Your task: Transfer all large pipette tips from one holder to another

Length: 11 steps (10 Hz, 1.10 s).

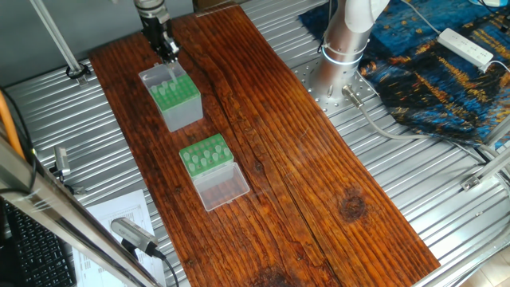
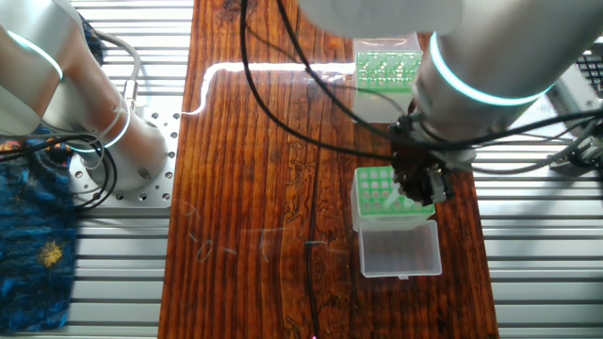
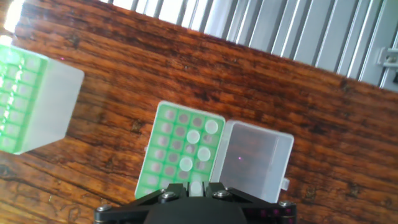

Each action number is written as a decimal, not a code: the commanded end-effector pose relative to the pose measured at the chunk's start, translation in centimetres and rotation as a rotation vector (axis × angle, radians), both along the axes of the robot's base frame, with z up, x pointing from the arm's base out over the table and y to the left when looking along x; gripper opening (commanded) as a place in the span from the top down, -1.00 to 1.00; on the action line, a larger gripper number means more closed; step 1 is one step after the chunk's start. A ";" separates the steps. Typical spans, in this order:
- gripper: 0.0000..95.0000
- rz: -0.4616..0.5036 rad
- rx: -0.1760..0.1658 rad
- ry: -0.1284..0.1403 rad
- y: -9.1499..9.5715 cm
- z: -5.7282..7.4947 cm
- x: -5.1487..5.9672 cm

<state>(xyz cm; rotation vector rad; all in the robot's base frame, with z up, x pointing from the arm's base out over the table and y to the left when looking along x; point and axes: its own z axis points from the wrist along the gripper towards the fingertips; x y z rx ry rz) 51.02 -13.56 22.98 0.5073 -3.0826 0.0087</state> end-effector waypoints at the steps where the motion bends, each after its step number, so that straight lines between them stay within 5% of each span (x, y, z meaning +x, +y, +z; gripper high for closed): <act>1: 1.00 0.019 0.001 -0.002 0.5 1.2 -0.1; 11: 1.00 0.064 -0.019 -0.016 4.8 7.5 -2.1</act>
